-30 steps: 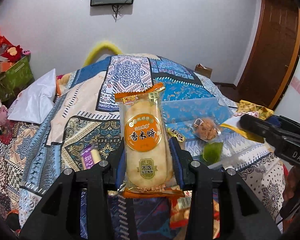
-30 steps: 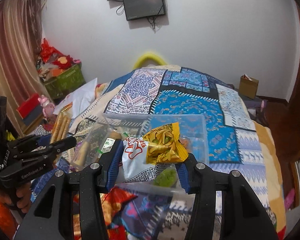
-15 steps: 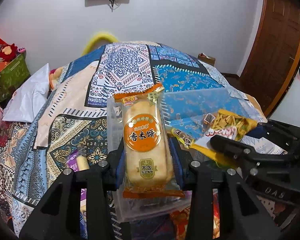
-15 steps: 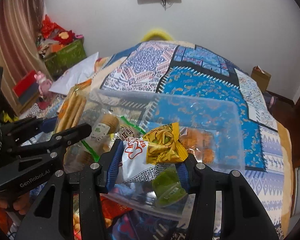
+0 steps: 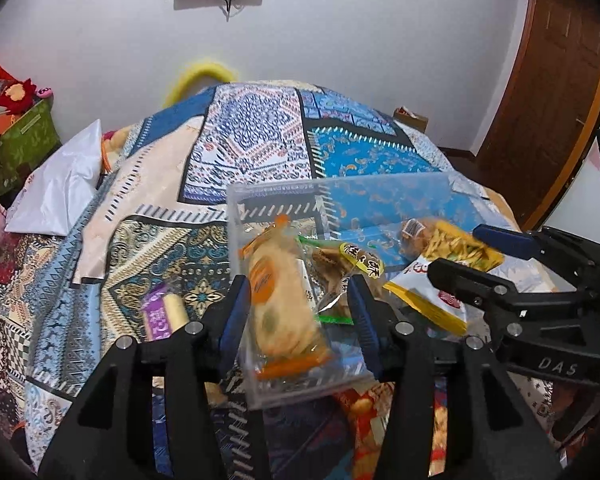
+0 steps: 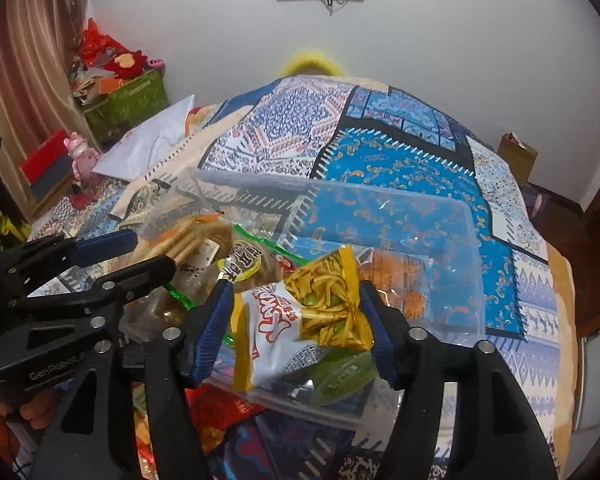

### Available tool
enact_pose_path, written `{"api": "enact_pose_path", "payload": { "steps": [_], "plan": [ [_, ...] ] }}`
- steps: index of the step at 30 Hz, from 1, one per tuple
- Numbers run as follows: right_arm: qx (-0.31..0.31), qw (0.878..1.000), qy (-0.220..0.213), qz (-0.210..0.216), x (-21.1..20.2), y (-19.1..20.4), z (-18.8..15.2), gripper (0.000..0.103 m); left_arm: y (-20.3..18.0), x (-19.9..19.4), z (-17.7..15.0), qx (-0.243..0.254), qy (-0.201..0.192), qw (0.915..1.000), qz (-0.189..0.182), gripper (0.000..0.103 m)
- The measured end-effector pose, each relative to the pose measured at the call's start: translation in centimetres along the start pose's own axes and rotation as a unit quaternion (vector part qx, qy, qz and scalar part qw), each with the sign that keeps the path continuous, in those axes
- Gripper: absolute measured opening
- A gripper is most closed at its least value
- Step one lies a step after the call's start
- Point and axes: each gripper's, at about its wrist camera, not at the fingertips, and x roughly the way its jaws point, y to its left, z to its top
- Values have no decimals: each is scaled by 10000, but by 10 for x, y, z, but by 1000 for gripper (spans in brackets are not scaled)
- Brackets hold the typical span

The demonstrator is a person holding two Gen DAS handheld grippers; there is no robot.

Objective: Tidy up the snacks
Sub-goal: 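Drop the rice-cake pack into the box with the left tool while the right drops the chip bag, then grasp the purple-labelled wafer roll with the left tool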

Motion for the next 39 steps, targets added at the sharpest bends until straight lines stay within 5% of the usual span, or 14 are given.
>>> {"api": "enact_pose_path", "payload": {
  "steps": [9, 12, 17, 26, 39],
  "plan": [
    [-6, 9998, -194, -15, -29, 17, 1, 68, 25, -40, -9, -76, -159, 9998, 121, 59],
    [9, 9997, -216, -120, -33, 23, -7, 78, 38, -45, -19, -90, -90, 9996, 248, 60],
    [115, 9999, 57, -31, -25, 33, -24, 78, 66, -46, -44, -241, 154, 9989, 377, 60],
    [232, 9977, 632, -11, -1, 49, -45, 78, 104, -20, -66, -573, 566, 9956, 479, 60],
    [436, 9929, 1107, 90, 27, 54, -47, 79, 100, 47, -53, -803, 985, 9916, 229, 60]
  ]
}}
